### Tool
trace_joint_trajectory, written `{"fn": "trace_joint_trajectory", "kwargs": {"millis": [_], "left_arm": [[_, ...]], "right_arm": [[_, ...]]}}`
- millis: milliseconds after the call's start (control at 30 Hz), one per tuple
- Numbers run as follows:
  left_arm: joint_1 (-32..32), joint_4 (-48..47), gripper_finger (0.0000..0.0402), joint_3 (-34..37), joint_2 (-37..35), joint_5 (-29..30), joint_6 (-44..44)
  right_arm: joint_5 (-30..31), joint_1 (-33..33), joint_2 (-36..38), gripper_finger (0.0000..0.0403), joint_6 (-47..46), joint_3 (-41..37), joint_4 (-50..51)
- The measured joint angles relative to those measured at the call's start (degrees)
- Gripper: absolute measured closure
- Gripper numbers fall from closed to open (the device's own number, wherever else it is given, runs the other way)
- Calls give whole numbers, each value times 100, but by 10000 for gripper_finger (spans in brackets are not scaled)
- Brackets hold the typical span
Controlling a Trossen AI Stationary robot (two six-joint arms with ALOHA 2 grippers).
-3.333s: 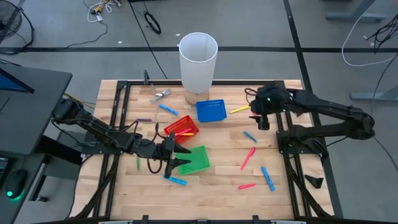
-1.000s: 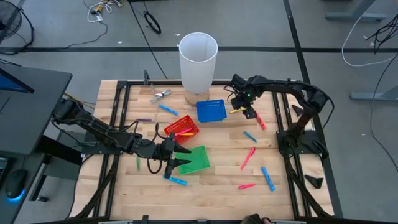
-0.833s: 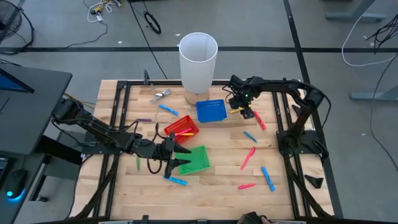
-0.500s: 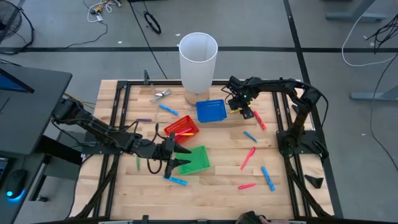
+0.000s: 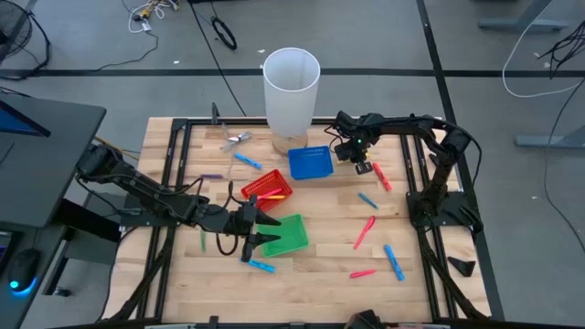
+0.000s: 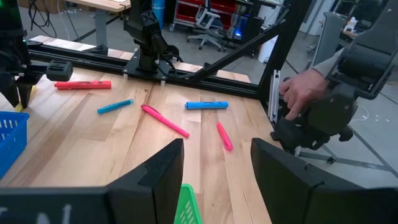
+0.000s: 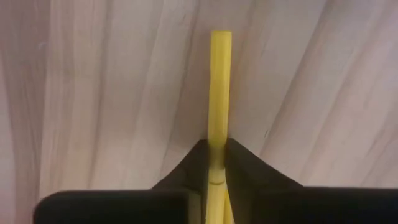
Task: Pick & Place Markers
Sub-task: Put the yellow marker into the red bin
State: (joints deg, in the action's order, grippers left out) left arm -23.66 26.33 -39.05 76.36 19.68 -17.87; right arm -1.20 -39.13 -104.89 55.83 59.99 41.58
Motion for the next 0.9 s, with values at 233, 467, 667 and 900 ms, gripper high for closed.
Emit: {"fn": "trace_joint_trajectory", "kwargs": {"millis": [233, 467, 667, 900], "left_arm": [[0, 0, 209, 0, 0, 0, -107], [5, 0, 209, 0, 0, 0, -101], [9, -2, 209, 0, 0, 0, -43], [13, -2, 209, 0, 0, 0, -37]], "right_arm": [[-77, 35, -36, 373, -313, -7, 47], [-207, 89, 599, 375, -765, -45, 546], [-155, 295, 1391, 375, -1050, -37, 1210], [-137, 884, 2332, 376, -1687, -31, 1945]]}}
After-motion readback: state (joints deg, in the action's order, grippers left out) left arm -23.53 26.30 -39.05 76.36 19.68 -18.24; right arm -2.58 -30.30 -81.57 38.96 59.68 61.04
